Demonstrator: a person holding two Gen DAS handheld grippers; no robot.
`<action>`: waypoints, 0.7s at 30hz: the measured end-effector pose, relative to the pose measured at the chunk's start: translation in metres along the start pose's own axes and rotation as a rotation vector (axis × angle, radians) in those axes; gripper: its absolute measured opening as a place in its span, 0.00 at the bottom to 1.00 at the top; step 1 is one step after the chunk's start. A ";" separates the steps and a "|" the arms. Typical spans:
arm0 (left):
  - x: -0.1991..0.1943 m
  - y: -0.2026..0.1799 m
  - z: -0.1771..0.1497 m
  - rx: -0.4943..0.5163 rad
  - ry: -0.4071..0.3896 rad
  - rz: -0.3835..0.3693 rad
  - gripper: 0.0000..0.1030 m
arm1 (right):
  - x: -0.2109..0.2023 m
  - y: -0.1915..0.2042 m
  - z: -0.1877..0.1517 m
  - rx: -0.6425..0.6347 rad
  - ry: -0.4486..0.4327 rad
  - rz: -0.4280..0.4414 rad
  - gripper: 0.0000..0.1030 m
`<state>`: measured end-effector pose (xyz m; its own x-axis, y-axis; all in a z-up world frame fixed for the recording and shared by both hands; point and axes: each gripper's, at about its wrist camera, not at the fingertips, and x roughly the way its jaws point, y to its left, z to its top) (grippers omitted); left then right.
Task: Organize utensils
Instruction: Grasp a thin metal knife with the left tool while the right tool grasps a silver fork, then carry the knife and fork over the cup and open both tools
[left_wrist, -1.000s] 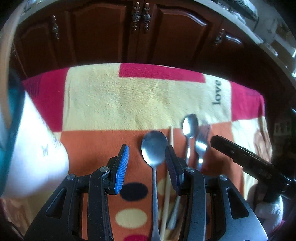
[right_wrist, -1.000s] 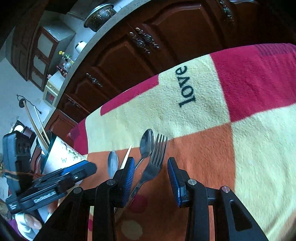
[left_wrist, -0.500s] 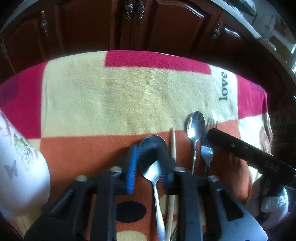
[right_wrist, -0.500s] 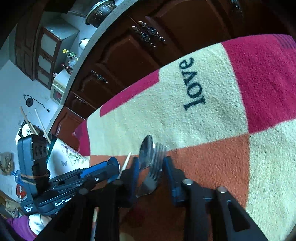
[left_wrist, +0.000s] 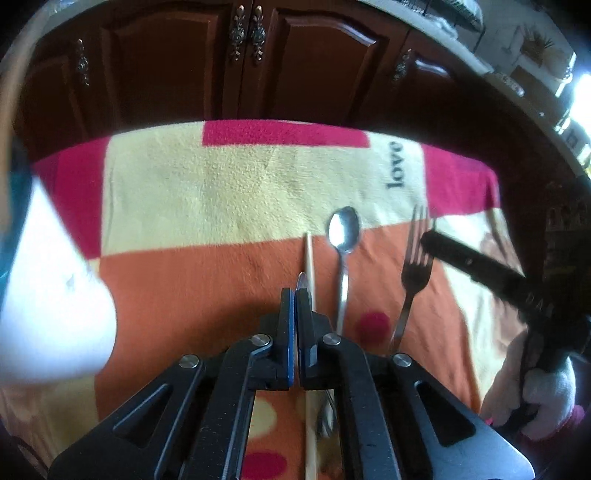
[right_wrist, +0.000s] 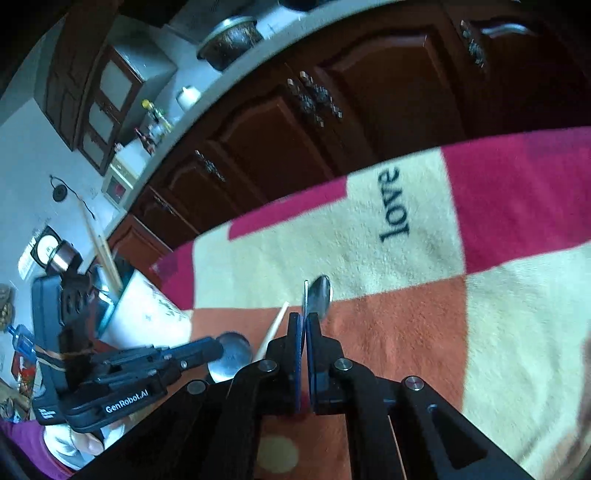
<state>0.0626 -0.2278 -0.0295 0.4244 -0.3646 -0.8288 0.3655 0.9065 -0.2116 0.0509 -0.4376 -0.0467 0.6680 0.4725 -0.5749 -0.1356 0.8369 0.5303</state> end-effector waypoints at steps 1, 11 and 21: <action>-0.008 -0.001 -0.003 0.002 -0.009 -0.008 0.00 | -0.008 0.004 0.000 -0.008 -0.012 -0.001 0.02; -0.086 0.002 -0.032 0.034 -0.096 -0.047 0.00 | -0.067 0.058 -0.005 -0.155 -0.087 -0.073 0.02; -0.164 0.041 -0.031 -0.014 -0.208 -0.031 0.00 | -0.091 0.115 0.011 -0.216 -0.148 -0.042 0.02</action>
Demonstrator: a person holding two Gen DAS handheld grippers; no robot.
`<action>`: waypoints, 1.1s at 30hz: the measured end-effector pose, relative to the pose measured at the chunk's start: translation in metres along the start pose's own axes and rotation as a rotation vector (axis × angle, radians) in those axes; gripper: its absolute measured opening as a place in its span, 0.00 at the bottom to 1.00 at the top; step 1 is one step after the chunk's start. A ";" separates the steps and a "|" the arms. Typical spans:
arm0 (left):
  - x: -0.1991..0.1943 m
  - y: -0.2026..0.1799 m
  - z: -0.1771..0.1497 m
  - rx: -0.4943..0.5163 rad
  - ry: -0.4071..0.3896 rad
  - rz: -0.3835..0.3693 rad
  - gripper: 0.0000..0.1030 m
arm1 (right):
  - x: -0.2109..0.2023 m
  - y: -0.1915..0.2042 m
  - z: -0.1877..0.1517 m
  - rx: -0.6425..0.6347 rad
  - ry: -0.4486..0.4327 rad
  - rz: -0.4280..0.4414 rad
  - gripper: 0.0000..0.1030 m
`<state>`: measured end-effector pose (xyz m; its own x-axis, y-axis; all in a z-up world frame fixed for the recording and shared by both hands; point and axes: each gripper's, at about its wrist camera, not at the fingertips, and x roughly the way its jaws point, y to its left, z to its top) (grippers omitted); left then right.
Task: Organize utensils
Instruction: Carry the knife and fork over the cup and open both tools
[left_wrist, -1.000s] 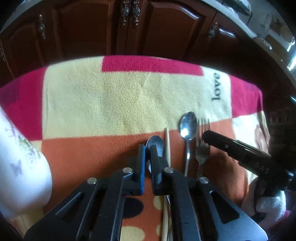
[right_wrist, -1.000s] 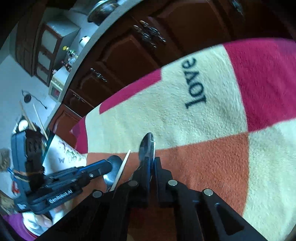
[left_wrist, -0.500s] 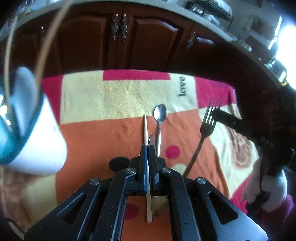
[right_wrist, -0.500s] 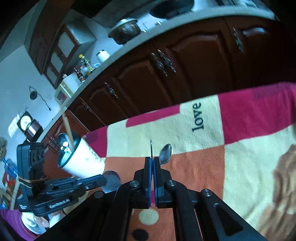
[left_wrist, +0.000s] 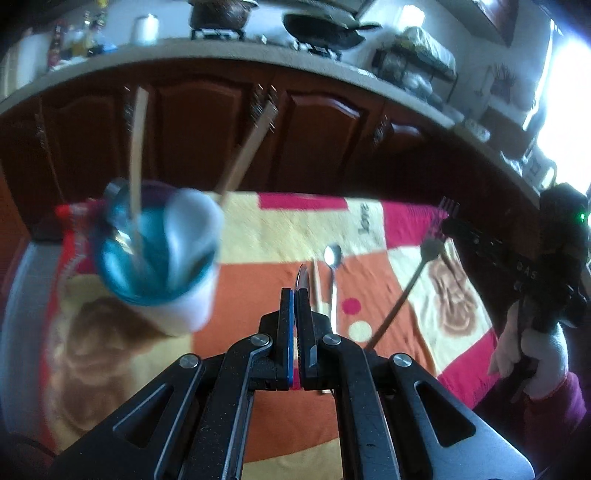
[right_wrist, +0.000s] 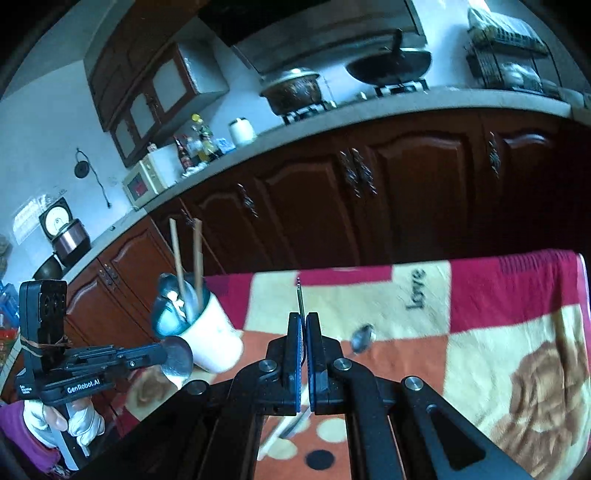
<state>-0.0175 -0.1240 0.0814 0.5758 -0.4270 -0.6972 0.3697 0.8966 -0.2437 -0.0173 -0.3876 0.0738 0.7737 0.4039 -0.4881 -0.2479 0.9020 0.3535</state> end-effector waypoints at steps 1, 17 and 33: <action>-0.010 0.008 0.005 -0.012 -0.017 0.008 0.00 | 0.000 0.008 0.005 -0.008 -0.006 0.010 0.02; -0.076 0.104 0.092 -0.052 -0.288 0.303 0.00 | 0.081 0.140 0.103 -0.147 -0.110 0.052 0.02; -0.014 0.118 0.074 0.056 -0.297 0.453 0.00 | 0.173 0.183 0.086 -0.389 -0.074 -0.081 0.02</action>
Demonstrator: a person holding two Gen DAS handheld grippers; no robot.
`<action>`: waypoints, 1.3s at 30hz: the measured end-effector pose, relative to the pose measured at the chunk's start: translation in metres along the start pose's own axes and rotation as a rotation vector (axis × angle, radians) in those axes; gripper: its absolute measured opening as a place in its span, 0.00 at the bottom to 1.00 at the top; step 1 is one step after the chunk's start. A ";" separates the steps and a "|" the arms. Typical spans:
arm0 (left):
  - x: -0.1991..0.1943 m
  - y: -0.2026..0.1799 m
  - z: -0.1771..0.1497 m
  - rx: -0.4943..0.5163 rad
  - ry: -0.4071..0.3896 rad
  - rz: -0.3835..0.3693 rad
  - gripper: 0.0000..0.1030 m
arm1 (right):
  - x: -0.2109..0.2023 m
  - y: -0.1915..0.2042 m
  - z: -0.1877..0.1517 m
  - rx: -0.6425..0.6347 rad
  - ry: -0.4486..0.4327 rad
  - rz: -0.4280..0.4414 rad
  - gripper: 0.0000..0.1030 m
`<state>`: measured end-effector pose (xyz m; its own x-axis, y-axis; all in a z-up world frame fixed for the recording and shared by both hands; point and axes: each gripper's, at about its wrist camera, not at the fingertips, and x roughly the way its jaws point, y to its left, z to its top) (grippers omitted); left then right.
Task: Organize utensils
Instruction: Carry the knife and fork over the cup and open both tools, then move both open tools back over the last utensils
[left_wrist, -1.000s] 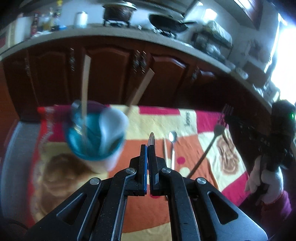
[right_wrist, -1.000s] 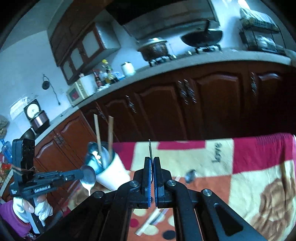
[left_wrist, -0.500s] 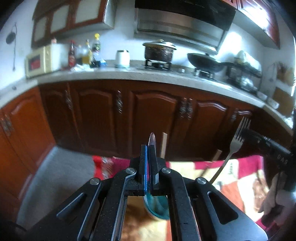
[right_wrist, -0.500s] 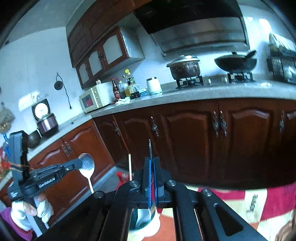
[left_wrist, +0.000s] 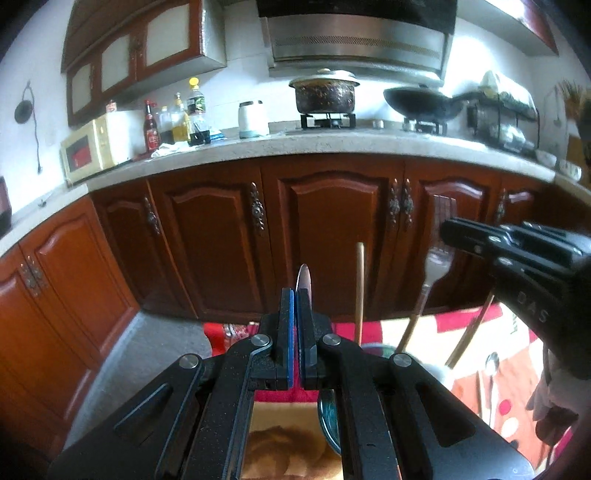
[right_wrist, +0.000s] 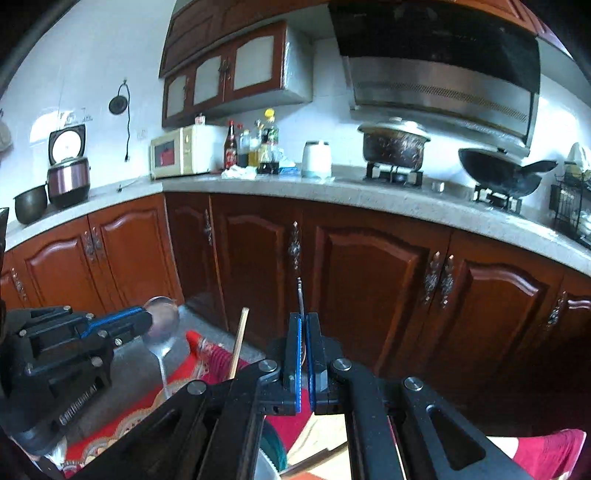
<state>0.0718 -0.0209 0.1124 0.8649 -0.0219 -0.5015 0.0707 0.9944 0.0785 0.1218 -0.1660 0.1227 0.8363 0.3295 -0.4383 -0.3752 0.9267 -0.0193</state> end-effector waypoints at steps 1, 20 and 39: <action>0.001 -0.002 -0.003 0.001 0.007 -0.003 0.00 | 0.004 0.001 -0.004 0.000 0.016 0.011 0.02; 0.007 -0.003 -0.031 -0.074 0.125 -0.062 0.24 | 0.021 -0.010 -0.036 0.105 0.191 0.171 0.27; -0.040 -0.023 -0.044 -0.079 0.145 -0.093 0.42 | -0.073 -0.036 -0.069 0.232 0.116 0.149 0.31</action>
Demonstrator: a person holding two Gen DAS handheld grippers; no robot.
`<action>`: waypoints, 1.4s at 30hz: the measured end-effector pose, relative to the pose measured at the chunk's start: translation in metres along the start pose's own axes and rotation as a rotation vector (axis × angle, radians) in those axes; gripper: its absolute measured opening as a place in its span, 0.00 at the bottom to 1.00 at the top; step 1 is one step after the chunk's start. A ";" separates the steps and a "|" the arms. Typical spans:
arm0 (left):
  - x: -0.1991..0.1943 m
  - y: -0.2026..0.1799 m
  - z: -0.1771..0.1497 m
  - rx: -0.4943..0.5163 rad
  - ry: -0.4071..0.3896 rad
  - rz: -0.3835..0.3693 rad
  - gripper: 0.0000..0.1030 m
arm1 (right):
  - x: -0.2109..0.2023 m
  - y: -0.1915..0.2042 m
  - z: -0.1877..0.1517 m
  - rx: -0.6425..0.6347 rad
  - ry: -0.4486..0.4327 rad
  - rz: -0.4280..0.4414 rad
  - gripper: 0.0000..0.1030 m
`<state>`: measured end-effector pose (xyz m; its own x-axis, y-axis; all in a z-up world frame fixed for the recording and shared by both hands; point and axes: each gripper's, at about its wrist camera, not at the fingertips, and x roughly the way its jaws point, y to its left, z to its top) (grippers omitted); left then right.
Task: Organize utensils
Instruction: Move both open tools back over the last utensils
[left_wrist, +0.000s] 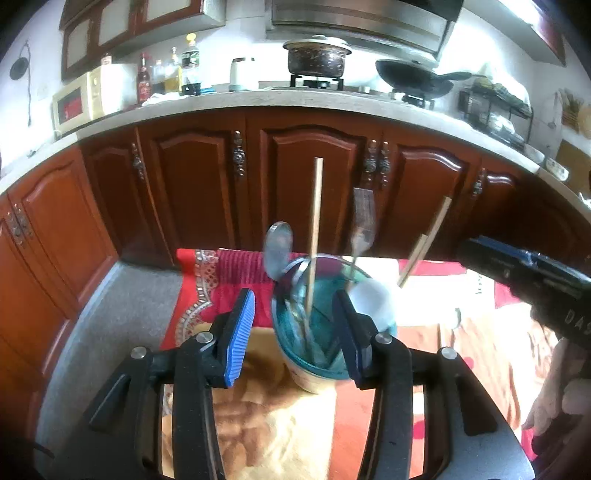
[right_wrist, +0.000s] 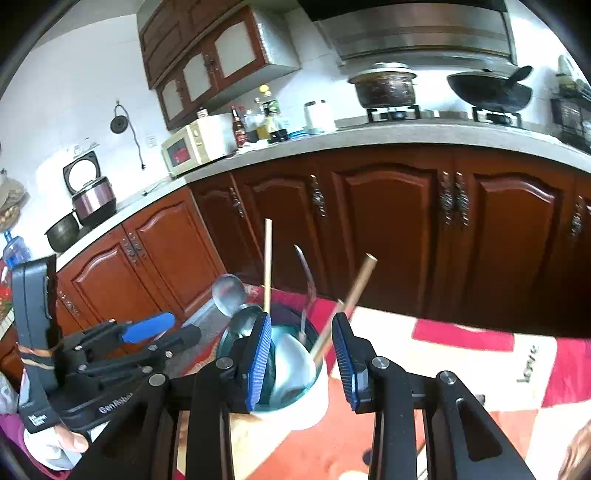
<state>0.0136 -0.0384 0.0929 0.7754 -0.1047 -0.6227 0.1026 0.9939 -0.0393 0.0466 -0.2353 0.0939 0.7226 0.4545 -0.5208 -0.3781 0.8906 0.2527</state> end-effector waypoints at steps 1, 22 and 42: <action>-0.002 -0.003 -0.001 0.005 0.000 -0.004 0.42 | -0.003 -0.003 -0.003 0.011 0.000 -0.004 0.31; -0.005 -0.087 -0.045 0.072 0.120 -0.173 0.43 | -0.058 -0.105 -0.096 0.206 0.103 -0.178 0.34; 0.096 -0.154 -0.071 0.057 0.375 -0.286 0.43 | 0.058 -0.230 -0.113 0.411 0.189 -0.098 0.34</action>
<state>0.0277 -0.1991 -0.0167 0.4335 -0.3440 -0.8329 0.3217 0.9225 -0.2135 0.1103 -0.4154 -0.0869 0.6108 0.3915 -0.6882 -0.0248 0.8782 0.4776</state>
